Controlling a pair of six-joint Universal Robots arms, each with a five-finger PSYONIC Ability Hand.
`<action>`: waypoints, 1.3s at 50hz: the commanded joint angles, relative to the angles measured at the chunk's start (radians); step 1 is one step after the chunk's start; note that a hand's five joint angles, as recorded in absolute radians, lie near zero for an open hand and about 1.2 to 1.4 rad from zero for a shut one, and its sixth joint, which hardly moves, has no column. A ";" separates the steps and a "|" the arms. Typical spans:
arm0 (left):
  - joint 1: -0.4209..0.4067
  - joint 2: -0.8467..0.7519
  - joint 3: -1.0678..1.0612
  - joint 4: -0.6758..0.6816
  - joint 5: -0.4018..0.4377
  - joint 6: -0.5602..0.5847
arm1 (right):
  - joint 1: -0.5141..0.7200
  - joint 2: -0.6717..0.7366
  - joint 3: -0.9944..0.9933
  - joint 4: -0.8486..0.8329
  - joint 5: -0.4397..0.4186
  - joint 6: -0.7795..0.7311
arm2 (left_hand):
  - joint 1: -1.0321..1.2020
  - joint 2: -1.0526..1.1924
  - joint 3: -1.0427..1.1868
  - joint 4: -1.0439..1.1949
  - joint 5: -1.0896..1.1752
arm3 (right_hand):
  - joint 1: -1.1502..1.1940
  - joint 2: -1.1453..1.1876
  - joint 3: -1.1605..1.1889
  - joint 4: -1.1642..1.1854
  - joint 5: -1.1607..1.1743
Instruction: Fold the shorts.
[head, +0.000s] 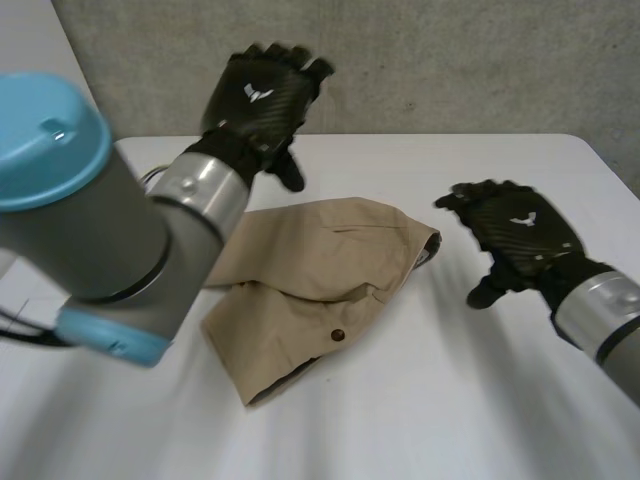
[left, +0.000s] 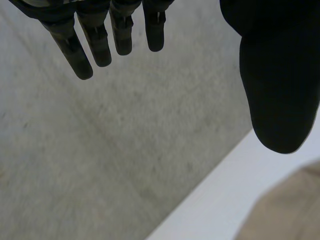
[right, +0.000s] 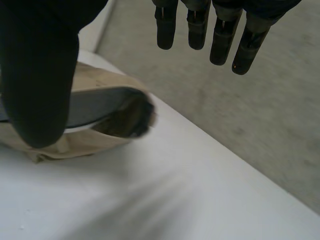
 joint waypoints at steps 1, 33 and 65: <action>0.078 0.112 -0.254 0.003 0.002 -0.004 | 0.147 0.188 -0.092 -0.054 0.002 -0.222 | -0.030 -0.021 -0.029 -0.018 -0.022 | 0.137 0.121 0.124 0.106 0.106; 0.174 0.207 -0.515 0.009 0.009 -0.059 | 0.040 0.684 -0.813 0.030 0.367 -0.520 | -0.024 -0.015 -0.023 -0.012 -0.016 | -0.026 -0.041 -0.039 -0.057 -0.057; 0.145 0.066 -0.508 -0.001 -0.001 -0.271 | 0.279 0.258 -0.110 0.169 0.300 0.334 | 0.117 0.126 0.118 0.129 0.124 | 0.102 0.086 0.089 0.071 0.071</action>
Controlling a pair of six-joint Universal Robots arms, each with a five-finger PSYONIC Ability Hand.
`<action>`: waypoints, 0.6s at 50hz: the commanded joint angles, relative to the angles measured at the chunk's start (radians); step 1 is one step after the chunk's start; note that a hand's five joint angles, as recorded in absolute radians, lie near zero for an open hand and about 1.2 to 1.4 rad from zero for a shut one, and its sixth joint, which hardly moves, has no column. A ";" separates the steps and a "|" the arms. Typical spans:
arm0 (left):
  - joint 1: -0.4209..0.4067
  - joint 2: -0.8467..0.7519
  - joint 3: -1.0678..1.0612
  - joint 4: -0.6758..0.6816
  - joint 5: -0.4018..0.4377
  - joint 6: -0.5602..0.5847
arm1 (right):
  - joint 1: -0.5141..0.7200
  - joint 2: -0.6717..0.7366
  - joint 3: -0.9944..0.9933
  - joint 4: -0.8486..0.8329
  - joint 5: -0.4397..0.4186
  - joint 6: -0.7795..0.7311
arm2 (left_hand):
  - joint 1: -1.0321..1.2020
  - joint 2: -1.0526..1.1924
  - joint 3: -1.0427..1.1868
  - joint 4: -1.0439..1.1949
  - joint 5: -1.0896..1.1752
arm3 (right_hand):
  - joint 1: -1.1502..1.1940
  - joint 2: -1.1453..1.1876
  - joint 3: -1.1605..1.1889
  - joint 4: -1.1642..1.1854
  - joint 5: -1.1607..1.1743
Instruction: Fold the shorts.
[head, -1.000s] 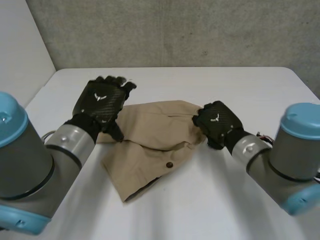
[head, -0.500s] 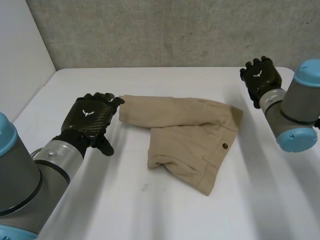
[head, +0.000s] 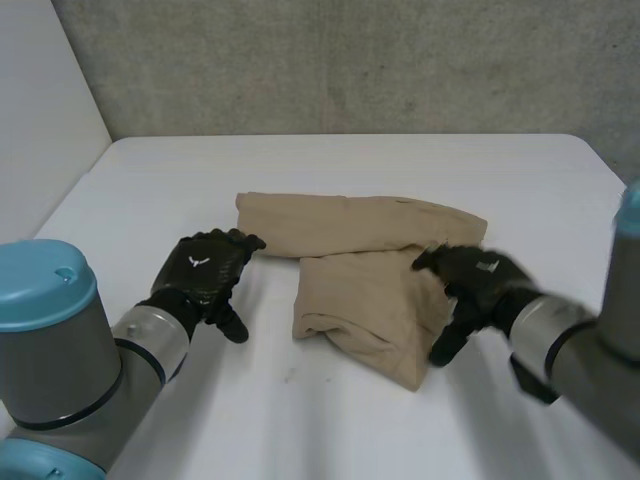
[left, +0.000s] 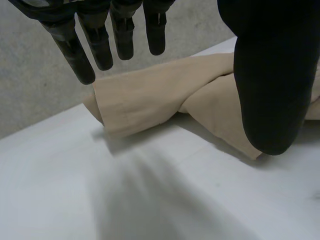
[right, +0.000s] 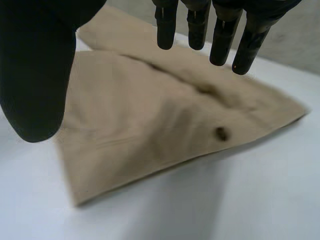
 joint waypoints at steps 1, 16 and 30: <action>0.001 -0.005 -0.003 0.000 -0.007 -0.092 | 0.055 0.117 0.088 -0.229 -0.008 0.079 | 0.072 0.072 0.076 0.070 0.068 | 0.103 0.085 0.086 0.073 0.070; -0.001 -0.045 0.000 -0.006 -0.005 -0.273 | 0.099 0.247 0.007 -0.407 0.140 0.048 | 0.063 0.063 0.067 0.061 0.059 | 1.194 1.176 1.178 1.164 1.161; -0.120 -0.218 0.159 -0.106 -0.014 -0.500 | 0.133 -0.100 0.024 -0.404 0.136 -0.157 | 0.089 0.090 0.093 0.087 0.085 | 1.194 1.176 1.178 1.164 1.161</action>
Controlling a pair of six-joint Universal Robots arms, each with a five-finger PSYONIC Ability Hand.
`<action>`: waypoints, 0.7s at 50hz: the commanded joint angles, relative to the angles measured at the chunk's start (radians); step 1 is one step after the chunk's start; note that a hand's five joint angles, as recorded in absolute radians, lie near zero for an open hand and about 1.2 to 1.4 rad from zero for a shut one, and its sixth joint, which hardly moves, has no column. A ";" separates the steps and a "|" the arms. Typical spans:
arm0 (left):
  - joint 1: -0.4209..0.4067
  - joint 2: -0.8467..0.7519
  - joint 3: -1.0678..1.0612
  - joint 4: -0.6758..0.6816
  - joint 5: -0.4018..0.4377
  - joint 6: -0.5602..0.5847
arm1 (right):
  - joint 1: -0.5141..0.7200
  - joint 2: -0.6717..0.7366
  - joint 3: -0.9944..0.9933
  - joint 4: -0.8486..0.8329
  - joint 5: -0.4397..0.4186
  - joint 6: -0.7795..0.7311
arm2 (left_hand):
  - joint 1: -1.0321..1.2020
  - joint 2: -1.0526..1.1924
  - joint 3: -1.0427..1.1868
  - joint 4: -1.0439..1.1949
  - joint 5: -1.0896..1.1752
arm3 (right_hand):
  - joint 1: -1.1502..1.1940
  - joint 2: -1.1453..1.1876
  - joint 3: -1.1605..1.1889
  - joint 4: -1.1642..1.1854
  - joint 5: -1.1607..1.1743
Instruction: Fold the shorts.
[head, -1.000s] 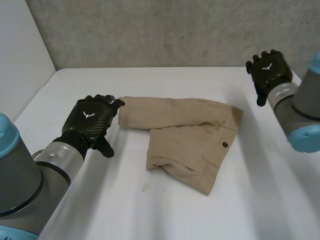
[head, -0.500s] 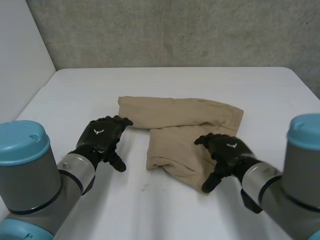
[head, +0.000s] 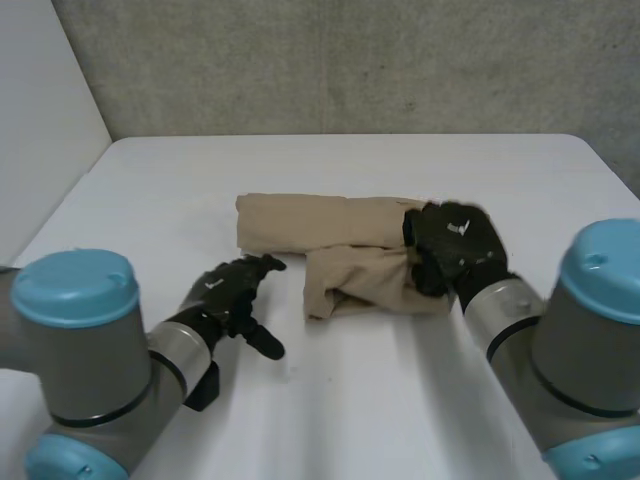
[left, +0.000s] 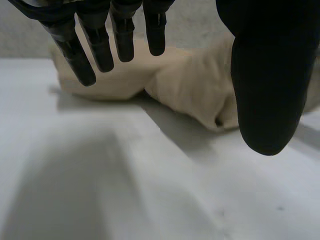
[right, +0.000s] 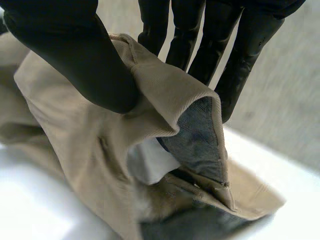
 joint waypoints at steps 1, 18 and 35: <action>-0.078 -0.121 0.119 -0.058 -0.013 -0.121 | 0.029 -0.174 0.013 0.008 -0.002 -0.089 | 0.090 0.075 0.076 0.073 0.074 | 0.426 0.224 0.244 0.211 0.244; -0.228 -0.285 0.374 -0.051 -0.154 -0.336 | 0.084 -0.349 0.088 0.030 -0.002 -0.158 | 0.131 0.116 0.117 0.114 0.115 | 0.426 0.224 0.244 0.211 0.244; -0.199 -0.197 0.377 -0.051 -0.160 -0.364 | 0.068 -0.349 0.089 0.014 -0.004 -0.308 | 1.123 1.108 1.109 1.106 1.107 | 0.426 0.224 0.244 0.211 0.244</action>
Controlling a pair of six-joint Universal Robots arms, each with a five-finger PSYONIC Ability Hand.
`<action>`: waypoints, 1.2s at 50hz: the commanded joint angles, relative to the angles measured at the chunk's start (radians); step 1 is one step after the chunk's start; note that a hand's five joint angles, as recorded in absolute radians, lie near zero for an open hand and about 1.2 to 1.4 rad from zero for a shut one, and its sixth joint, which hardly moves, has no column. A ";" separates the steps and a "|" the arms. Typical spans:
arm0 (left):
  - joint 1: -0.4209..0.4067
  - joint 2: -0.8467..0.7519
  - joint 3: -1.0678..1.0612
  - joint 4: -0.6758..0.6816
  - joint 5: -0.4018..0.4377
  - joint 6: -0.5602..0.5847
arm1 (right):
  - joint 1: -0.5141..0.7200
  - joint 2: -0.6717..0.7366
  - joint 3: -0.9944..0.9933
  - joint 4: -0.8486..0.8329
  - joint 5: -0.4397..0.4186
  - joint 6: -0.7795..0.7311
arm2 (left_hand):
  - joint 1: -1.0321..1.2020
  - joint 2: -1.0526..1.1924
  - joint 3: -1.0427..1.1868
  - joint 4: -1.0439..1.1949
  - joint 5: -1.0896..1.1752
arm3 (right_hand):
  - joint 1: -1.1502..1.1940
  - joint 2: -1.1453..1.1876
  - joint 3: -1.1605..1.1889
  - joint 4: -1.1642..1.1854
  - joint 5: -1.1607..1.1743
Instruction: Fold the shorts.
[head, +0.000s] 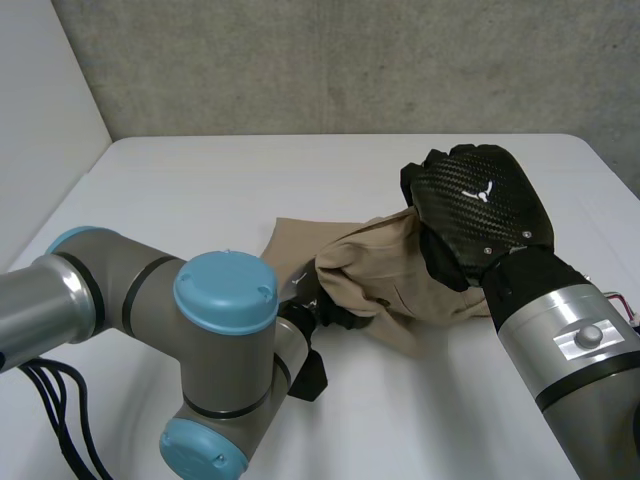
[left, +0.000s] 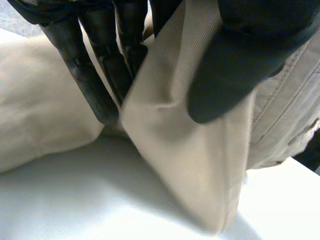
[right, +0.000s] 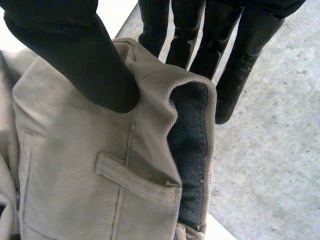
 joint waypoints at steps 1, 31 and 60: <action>0.099 0.118 0.002 -0.009 -0.031 0.093 | -0.015 -0.002 -0.020 -0.004 -0.002 -0.129 | 0.329 0.344 0.353 0.343 0.359 | 0.426 0.224 0.233 0.207 0.242; 0.244 0.073 0.347 -0.172 0.133 1.169 | -0.113 0.569 -0.734 0.207 -0.013 -0.284 | 0.329 0.344 0.353 0.343 0.359 | 0.426 0.224 0.233 0.207 0.242; 0.336 0.272 -0.264 0.442 0.120 1.123 | -0.101 0.497 -0.232 -0.295 -0.071 -0.301 | 0.329 0.344 0.353 0.343 0.359 | 0.426 0.224 0.233 0.207 0.242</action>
